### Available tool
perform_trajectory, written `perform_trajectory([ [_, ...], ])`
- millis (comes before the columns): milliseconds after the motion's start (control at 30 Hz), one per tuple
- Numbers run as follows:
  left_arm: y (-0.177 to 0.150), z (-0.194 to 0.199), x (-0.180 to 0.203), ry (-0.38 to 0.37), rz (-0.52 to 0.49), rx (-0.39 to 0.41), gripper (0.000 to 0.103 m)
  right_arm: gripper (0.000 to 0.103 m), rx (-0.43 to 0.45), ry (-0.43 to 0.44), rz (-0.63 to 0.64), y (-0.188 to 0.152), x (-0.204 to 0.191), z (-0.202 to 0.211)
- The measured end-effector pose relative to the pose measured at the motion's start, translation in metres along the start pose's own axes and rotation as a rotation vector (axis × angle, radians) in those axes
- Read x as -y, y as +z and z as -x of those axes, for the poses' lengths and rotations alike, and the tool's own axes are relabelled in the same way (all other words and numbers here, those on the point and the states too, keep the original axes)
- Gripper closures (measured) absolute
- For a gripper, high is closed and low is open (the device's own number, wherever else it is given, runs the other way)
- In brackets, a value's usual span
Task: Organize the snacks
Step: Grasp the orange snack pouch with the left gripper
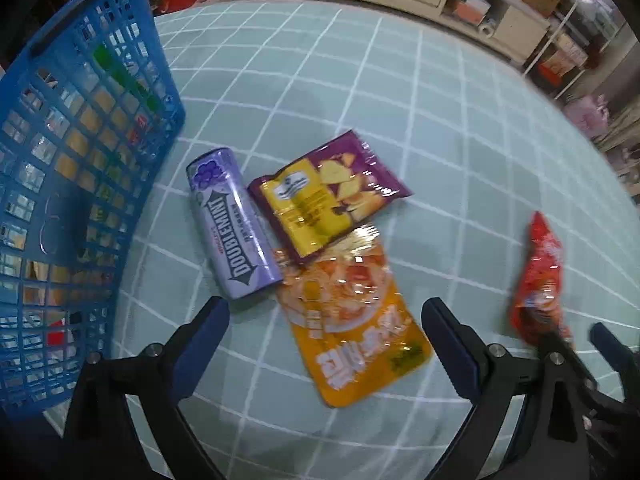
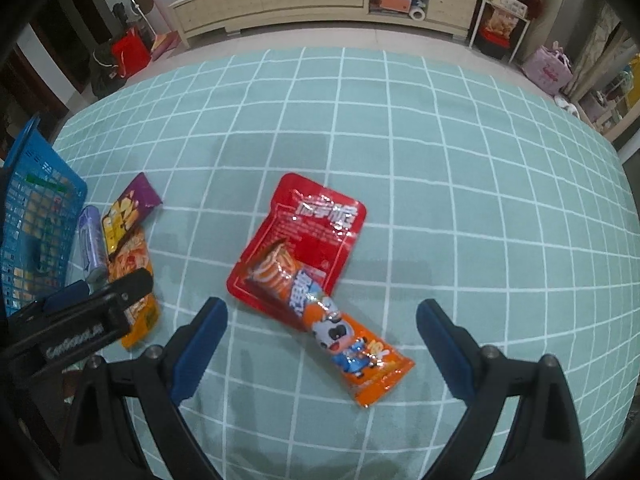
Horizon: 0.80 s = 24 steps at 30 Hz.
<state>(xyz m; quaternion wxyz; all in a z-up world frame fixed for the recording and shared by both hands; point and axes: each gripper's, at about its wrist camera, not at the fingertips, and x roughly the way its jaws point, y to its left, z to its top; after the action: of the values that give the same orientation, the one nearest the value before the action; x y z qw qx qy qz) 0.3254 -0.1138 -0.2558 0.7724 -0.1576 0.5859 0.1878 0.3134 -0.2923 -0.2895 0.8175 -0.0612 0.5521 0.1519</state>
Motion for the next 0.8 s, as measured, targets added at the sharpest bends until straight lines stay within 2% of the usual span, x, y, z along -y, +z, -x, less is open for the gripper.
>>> perform_trajectory([
  [200, 0.003, -0.014, 0.002, 0.007, 0.022, -0.003, 0.007, 0.006, -0.006, 0.004, -0.008, -0.006, 0.006, 0.002],
  [500, -0.013, -0.017, 0.017, -0.007, -0.099, -0.029, 0.009, 0.006, -0.001, 0.009, -0.025, -0.022, 0.015, 0.011],
  [567, -0.012, -0.016, 0.015, 0.0, -0.084, -0.033, 0.015, 0.006, 0.008, 0.012, -0.033, -0.025, 0.018, 0.015],
  [633, -0.013, -0.011, 0.015, 0.009, -0.044, -0.033, 0.03, 0.006, 0.016, 0.014, -0.039, -0.027, 0.019, 0.018],
  [800, -0.007, -0.004, 0.014, -0.012, -0.048, -0.008, 0.055, 0.006, 0.027, 0.022, -0.049, -0.033, 0.029, 0.026],
])
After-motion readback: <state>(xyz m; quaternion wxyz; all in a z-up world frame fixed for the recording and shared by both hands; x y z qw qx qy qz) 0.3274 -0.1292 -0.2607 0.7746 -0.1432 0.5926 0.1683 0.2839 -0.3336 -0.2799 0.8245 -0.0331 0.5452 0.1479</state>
